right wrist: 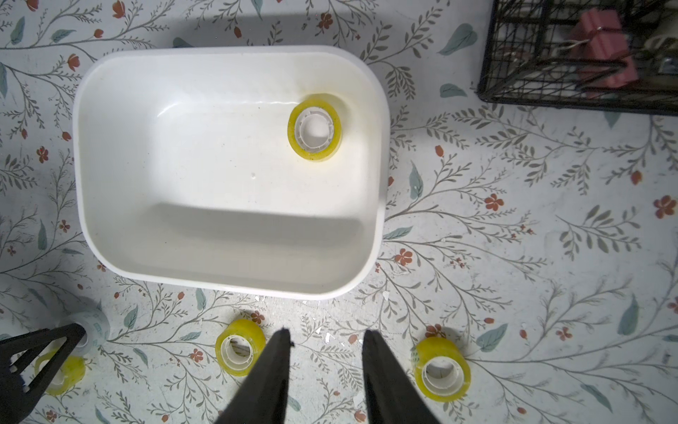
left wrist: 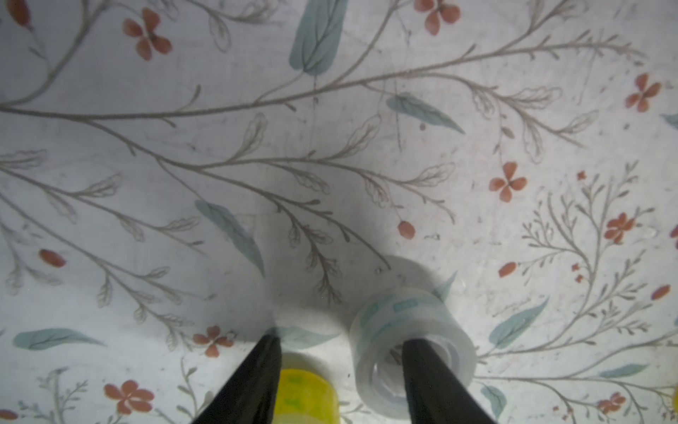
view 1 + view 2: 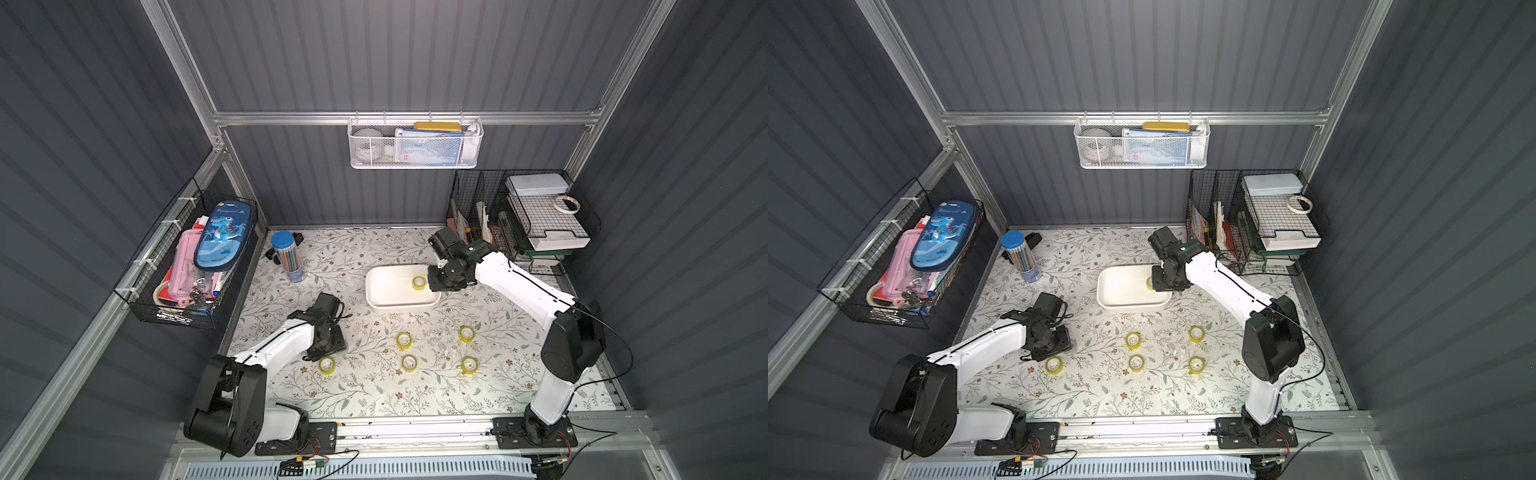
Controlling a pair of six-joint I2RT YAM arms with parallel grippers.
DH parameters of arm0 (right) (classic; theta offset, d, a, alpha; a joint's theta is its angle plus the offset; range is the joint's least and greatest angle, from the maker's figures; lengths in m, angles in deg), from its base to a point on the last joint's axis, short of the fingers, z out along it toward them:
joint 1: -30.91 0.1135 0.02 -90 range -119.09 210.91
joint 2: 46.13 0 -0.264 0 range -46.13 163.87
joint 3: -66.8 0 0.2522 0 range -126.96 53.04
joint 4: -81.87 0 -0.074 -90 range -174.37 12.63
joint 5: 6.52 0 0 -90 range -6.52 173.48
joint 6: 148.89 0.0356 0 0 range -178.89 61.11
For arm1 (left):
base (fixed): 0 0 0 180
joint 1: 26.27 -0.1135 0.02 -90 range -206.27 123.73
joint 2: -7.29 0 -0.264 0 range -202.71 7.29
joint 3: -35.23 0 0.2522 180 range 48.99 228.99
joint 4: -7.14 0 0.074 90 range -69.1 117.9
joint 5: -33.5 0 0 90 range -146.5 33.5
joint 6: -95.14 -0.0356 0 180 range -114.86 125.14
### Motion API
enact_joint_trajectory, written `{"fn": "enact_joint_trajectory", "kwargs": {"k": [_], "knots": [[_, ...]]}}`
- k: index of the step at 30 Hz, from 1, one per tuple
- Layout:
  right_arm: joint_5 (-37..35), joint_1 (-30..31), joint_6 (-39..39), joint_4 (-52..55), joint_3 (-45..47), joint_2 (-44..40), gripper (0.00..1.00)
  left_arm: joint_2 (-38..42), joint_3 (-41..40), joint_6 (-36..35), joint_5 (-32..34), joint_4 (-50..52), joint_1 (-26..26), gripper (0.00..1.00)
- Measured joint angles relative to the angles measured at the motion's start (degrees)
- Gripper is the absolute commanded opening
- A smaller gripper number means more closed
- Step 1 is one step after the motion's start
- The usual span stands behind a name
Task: Put the transparent tape into the storage box
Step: Pick up the tape at the center of the board, then place the tape in the storage box.
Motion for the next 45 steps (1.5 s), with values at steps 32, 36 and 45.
{"fn": "enact_joint_trajectory", "kwargs": {"k": [32, 36, 45], "knots": [[1.97, -4.59, 0.28, 0.13, 0.33, 0.00, 0.69, -23.61, 49.16, -9.84, -0.79, 3.10, 9.64, 0.00], [2.16, -4.59, 0.31, -0.13, 1.60, 0.00, 0.69, -31.82, 51.52, -10.25, -2.25, 1.92, 10.80, 0.00], [1.46, -4.70, 0.24, -0.17, 4.96, 0.00, 0.70, -43.56, 59.30, -10.67, -3.13, -0.33, 10.99, 0.00]]}}
